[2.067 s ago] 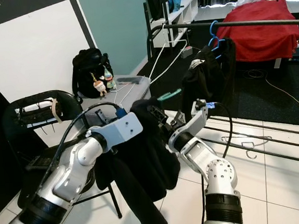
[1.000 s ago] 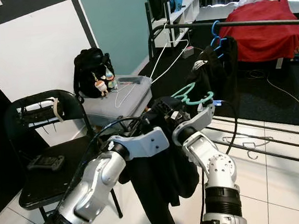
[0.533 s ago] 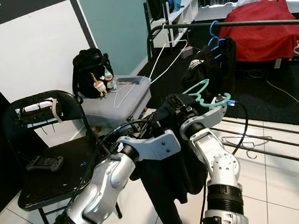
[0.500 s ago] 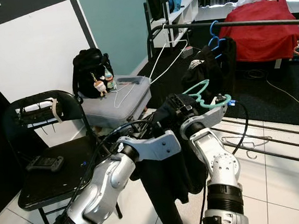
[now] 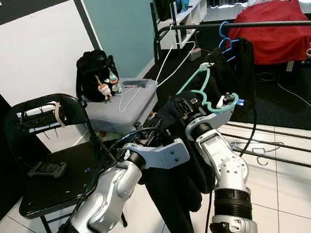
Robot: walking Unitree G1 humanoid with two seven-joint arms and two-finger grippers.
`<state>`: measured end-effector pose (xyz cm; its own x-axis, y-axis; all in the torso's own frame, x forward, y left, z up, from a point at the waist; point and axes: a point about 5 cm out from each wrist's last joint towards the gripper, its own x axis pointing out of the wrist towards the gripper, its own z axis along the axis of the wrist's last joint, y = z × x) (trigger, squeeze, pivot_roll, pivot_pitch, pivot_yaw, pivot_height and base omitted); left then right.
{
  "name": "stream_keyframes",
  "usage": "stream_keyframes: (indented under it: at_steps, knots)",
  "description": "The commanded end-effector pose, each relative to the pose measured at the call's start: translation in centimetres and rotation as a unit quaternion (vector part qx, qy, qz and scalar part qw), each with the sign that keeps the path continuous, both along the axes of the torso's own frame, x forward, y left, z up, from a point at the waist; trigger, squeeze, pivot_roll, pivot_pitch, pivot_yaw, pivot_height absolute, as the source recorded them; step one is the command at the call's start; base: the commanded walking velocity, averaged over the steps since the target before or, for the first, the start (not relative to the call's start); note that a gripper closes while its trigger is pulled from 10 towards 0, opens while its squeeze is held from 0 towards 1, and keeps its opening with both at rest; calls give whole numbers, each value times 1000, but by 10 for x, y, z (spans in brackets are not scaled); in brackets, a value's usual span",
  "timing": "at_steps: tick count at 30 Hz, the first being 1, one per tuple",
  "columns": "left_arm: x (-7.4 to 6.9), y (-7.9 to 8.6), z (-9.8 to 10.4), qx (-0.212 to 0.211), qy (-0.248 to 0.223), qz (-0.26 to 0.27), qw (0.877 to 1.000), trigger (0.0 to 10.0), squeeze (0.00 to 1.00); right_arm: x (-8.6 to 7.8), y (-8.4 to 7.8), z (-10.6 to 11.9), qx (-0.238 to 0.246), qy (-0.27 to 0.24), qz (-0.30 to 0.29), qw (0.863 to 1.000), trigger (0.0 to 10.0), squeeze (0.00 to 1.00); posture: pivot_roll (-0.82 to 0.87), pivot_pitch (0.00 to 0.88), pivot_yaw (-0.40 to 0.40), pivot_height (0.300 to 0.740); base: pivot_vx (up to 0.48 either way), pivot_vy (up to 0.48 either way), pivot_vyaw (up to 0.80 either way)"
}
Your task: Hang hanger
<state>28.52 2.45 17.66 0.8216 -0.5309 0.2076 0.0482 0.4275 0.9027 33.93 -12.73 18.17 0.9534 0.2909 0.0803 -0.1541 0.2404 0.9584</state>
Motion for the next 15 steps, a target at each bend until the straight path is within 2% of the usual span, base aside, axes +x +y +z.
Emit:
stream_keyframes:
  at_steps: [1, 2, 4, 5, 11, 13, 14, 15]
  knots:
    - [-9, -9, 22, -33, -63, -42, 997, 10000, 153, 3, 22, -3, 18, 24, 15, 999, 0, 0, -160, 0, 60, 740, 0, 0, 0]
    - [-10, -8, 23, -48, -55, -47, 996, 10000, 871, 3, 21, -2, 19, 23, 14, 999, 0, 0, -160, 0, 61, 740, 0, 0, 0]
    - [-10, -8, 23, -48, -55, -47, 996, 10000, 871, 3, 21, -2, 19, 23, 14, 999, 0, 0, -160, 0, 61, 740, 0, 0, 0]
    - [-10, -7, 25, -66, -49, -49, 995, 10000, 1000, 3, 21, -1, 20, 20, 13, 1000, 0, 0, -161, 0, 61, 740, 0, 0, 0]
    - [-10, -6, 26, -81, -38, -54, 995, 10000, 1000, 3, 20, 0, 19, 14, 10, 1000, 0, 0, -158, 0, 61, 740, 0, 0, 0]
    - [-9, -5, 27, -94, -25, -59, 993, 10000, 1000, 4, 18, 2, 13, 9, 7, 1000, 0, 0, -158, 0, 61, 740, 0, 0, 0]
    - [-7, -4, 26, -118, 10, -67, 991, 10000, 1000, 5, 11, 2, -16, 6, 4, 1000, 0, 0, -156, 0, 59, 740, 0, 0, 0]
    - [-7, -4, 26, -118, 10, -67, 991, 10000, 1000, 5, 11, 2, -16, 6, 4, 1000, 0, 0, -156, 0, 59, 740, 0, 0, 0]
